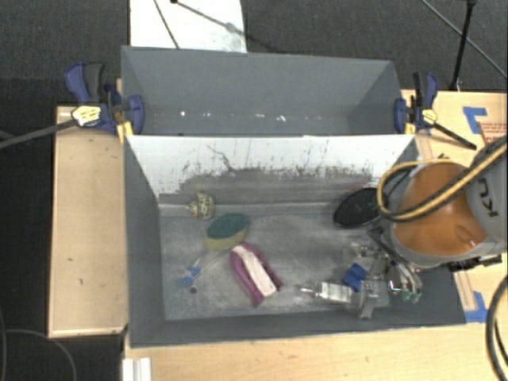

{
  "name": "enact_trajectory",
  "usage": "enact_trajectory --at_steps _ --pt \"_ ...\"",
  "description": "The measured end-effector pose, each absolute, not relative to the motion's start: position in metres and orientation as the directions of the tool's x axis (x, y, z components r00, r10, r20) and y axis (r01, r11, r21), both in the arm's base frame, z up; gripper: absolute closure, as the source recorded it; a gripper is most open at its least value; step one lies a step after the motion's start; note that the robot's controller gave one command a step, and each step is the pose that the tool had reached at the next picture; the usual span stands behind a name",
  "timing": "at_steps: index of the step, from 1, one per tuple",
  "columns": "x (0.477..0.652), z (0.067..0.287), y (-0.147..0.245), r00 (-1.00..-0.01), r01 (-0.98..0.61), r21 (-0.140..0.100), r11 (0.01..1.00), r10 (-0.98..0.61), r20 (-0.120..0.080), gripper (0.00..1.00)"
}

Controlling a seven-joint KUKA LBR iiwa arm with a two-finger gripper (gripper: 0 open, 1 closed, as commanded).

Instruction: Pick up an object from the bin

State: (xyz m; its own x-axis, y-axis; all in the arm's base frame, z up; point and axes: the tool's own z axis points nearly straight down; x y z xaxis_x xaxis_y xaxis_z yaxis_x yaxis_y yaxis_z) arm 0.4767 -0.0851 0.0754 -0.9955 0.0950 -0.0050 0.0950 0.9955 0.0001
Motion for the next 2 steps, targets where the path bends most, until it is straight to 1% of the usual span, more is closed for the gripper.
enact_trajectory --at_steps 1,2 --pt "0.4768 0.0768 -0.0852 -0.996 0.093 -0.001 0.996 0.093 -0.001 1.00" --pt "0.4772 0.0762 -0.0852 -0.996 0.091 -0.001 0.996 0.091 -0.003 0.00"
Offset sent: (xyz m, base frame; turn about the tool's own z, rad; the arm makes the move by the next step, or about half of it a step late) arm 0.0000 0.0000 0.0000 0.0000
